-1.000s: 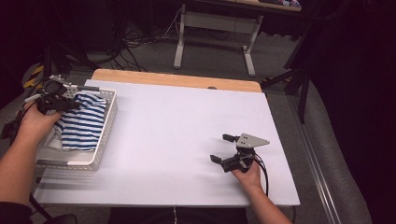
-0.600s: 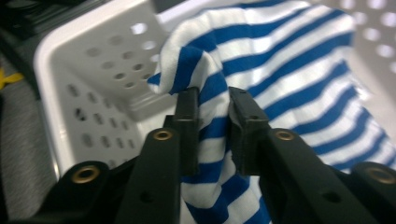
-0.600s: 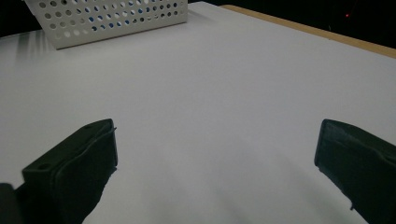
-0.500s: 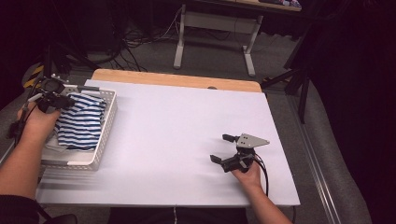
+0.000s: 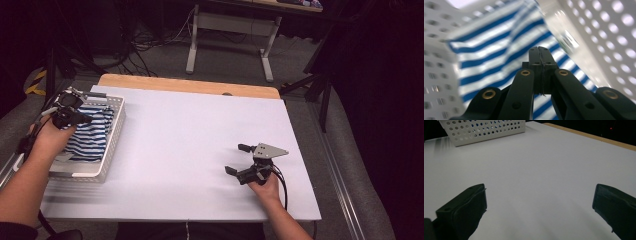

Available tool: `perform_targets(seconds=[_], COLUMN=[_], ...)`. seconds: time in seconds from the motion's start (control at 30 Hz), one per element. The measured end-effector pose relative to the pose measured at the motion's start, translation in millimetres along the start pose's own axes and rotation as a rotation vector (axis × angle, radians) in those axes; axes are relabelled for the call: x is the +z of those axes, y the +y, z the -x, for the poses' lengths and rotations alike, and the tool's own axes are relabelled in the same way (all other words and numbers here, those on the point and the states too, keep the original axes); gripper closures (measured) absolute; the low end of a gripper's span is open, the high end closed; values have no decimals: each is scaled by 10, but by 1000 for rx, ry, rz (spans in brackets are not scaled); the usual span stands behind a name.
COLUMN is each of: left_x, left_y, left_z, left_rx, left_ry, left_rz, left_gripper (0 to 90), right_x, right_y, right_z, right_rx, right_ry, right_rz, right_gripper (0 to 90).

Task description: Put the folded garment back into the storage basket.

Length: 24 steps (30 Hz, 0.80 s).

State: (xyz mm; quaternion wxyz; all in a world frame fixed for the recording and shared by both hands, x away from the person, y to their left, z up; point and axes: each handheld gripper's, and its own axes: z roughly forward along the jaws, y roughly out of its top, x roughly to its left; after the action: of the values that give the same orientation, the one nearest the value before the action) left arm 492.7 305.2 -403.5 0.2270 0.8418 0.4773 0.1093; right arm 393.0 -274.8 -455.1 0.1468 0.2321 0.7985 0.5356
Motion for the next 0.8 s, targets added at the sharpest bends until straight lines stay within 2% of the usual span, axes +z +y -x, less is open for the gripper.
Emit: perform_targets(seconds=[0.13, 0.17, 0.27, 0.37, 0.47, 0.6, 0.67, 0.8], left_x=[-66, -77, -96, -98, -64, 18, 61, 128], left_y=[-67, -82, -129, -173, -216, -250, -259, -271], left_z=[198, 248, 387, 483, 534, 552, 573, 603], left_rx=[60, 80, 135, 176, 164, 173, 197, 215], left_ry=[-44, -48, -81, -107, -137, -144, -130, -124], left_rz=[-5, -11, -39, -74, -92, -129, -157, -205], left_gripper=[890, 861, 790, 785, 721, 643, 643, 643], right_x=[3, 5, 6, 6, 9, 9, 9, 10], right_y=[0, 0, 0, 0, 1, 1, 1, 1], right_z=[0, -1, -2, -1, -4, -4, -4, -5], right_rx=[0, -1, -3, -2, -2, -2, -2, -3], right_ry=[3, 4, 3, 1, 4, 6, 5, 8], right_rz=[1, -1, -2, -3, -4, -4, -4, -3], right_gripper=[0, 0, 0, 0, 0, 0, 0, 0])
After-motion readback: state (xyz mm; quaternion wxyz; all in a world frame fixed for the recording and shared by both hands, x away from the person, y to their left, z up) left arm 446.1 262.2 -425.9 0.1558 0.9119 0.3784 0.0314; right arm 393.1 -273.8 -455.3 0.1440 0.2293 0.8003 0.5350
